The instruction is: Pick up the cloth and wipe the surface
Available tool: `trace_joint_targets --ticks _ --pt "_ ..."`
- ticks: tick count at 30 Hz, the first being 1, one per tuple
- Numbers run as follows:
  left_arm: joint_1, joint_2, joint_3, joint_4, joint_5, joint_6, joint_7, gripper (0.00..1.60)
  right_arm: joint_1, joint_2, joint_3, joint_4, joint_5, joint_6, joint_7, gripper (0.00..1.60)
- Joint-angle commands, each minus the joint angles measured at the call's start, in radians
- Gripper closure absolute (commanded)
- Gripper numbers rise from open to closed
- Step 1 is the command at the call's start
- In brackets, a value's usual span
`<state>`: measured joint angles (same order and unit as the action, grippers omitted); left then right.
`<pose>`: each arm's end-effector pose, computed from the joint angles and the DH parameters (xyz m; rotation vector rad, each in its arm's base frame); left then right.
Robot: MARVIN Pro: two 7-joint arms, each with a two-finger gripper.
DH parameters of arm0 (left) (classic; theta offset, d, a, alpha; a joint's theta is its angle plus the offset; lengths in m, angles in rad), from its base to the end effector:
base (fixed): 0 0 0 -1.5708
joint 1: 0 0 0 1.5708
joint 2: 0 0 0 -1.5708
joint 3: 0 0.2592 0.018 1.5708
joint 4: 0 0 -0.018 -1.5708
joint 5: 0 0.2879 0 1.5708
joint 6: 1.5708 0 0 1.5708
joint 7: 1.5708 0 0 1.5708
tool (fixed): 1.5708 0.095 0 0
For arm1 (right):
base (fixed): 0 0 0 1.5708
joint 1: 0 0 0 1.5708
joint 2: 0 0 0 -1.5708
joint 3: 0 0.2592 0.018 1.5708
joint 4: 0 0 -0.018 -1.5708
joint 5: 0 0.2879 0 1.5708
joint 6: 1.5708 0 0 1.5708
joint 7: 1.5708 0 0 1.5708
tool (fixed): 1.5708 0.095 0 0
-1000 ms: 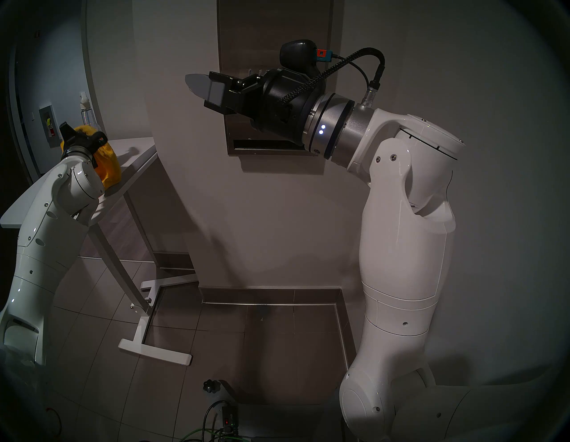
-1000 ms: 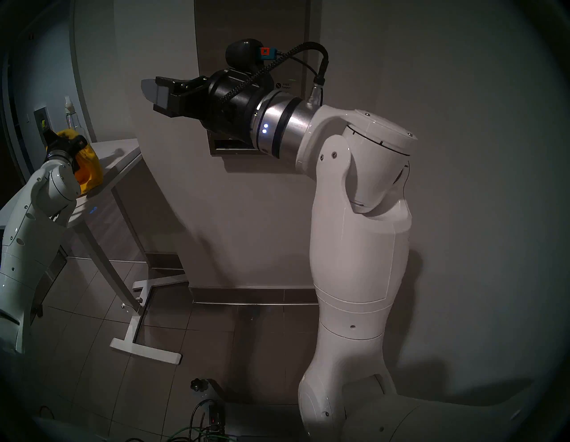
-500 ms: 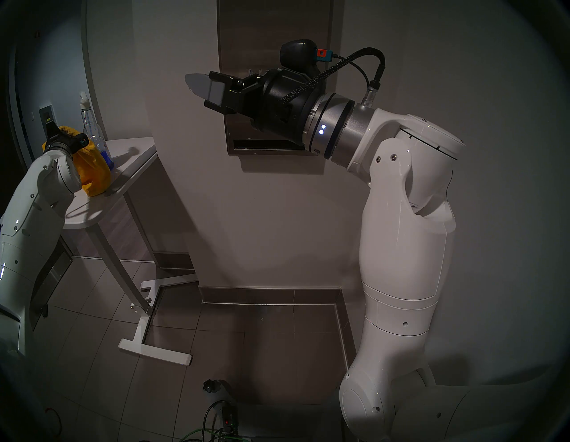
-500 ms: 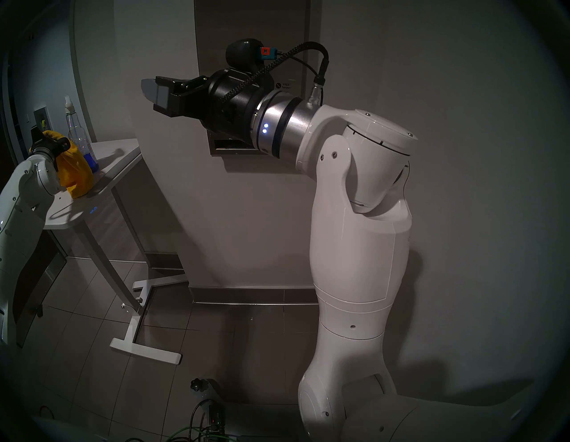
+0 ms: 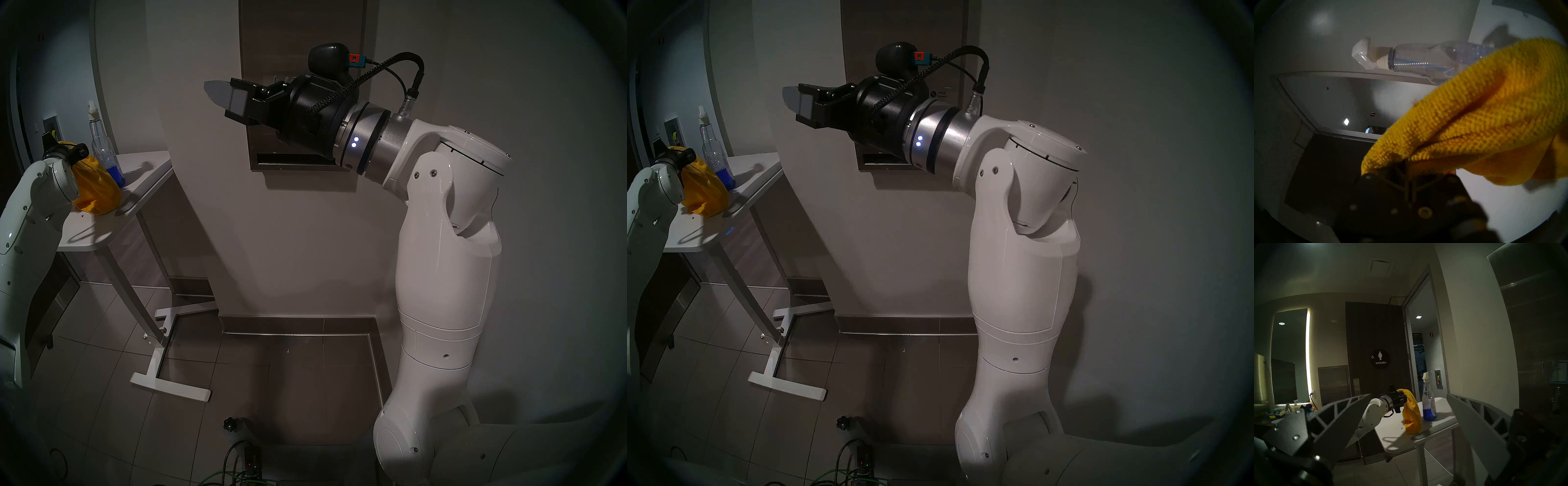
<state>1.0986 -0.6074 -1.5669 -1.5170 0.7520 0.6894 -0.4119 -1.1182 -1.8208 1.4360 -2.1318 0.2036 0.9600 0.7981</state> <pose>0.4187 0.3027 -0.0106 -1.5354 0.5271 -0.8036 0.3238 0.1500 0.0457 -1.2627 -0.7643 -1.5633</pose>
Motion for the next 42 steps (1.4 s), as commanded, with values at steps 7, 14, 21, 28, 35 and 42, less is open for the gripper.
trace_joint_targets --ticks 7,14,21,28,35,42 --pt "0.09 -0.002 -0.07 -0.103 0.001 0.117 0.016 1.6 0.017 -0.003 0.002 -0.021 0.002 -0.005 0.001 0.09" --pt "0.115 0.003 -0.088 -0.117 -0.011 0.126 0.005 0.0 0.016 -0.003 0.002 -0.021 0.002 -0.005 0.001 0.09" --pt "0.09 -0.054 -0.149 -0.132 -0.095 0.122 -0.023 0.0 0.016 -0.003 0.002 -0.02 0.002 -0.005 0.001 0.09" --pt "0.036 -0.118 -0.246 -0.138 -0.264 0.165 -0.063 1.6 0.016 -0.003 0.002 -0.019 0.003 -0.005 0.001 0.09" --pt "-0.021 -0.177 -0.338 -0.107 -0.326 0.178 -0.052 0.0 0.016 -0.003 0.002 -0.019 0.003 -0.005 0.0 0.09" --pt "-0.04 -0.173 -0.328 -0.083 -0.303 0.154 0.013 0.0 0.016 -0.003 0.002 -0.02 0.003 -0.005 0.0 0.09"
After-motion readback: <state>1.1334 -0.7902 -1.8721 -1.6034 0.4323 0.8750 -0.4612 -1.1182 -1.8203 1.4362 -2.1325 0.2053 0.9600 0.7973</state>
